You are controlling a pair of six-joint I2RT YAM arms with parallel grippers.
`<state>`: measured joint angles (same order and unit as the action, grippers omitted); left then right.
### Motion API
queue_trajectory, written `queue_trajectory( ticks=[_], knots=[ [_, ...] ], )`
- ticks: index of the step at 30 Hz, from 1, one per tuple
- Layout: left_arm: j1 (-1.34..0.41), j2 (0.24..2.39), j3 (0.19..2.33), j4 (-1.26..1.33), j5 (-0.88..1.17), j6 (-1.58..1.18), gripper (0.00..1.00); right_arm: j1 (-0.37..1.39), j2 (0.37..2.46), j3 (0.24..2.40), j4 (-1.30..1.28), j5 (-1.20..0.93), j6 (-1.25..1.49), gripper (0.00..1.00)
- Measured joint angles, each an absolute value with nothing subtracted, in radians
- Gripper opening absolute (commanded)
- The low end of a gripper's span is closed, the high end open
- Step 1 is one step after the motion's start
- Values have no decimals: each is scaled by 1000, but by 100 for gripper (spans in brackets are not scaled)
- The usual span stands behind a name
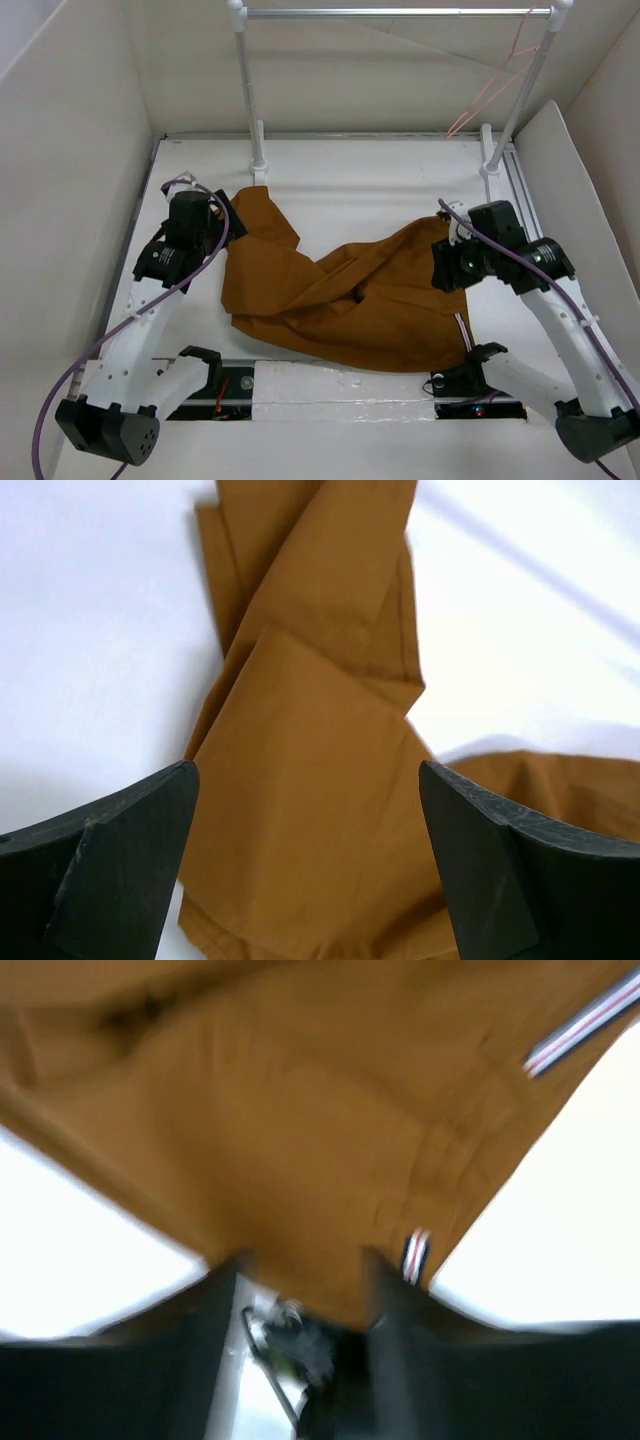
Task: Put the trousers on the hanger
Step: Flatten out the trousers at the center of the board.
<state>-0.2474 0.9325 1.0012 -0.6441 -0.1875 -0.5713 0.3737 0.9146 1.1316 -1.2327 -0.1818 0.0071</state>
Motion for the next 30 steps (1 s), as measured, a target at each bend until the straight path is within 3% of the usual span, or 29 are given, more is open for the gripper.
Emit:
queue_trajectory(
  ticks=[1, 3, 6, 7, 8, 12, 15, 20, 25, 30],
  knots=[
    [-250, 952, 1014, -626, -192, -564, 86, 361, 939, 1140, -1196, -173, -9, 10],
    [-263, 1003, 1023, -585, -215, -554, 85, 293, 995, 1136, -1090, -170, -22, 1],
    [-257, 1109, 1023, -532, -218, -555, 86, 153, 1084, 1064, -872, -176, -15, 50],
    [-246, 1147, 1023, -520, -210, -558, 86, 107, 1108, 1036, -807, -184, -13, 71],
    [-233, 1181, 1021, -510, -205, -563, 86, 64, 1134, 1008, -746, -187, -12, 75],
    [-198, 1190, 968, -481, -193, -602, 84, -59, 1262, 981, -632, -209, -25, 77],
    [-120, 1113, 884, -456, -134, -640, 85, -39, 1295, 968, -583, -273, -19, 79],
    [142, 1013, 720, -431, 1, -672, 85, 183, 1150, 909, -561, -313, 12, 89],
    [138, 1035, 632, -442, 114, -692, 86, 313, 1051, 852, -503, -390, 86, 94],
    [110, 961, 644, -436, 139, -698, 85, 636, 1116, 912, -501, -363, 85, 90]
  ],
)
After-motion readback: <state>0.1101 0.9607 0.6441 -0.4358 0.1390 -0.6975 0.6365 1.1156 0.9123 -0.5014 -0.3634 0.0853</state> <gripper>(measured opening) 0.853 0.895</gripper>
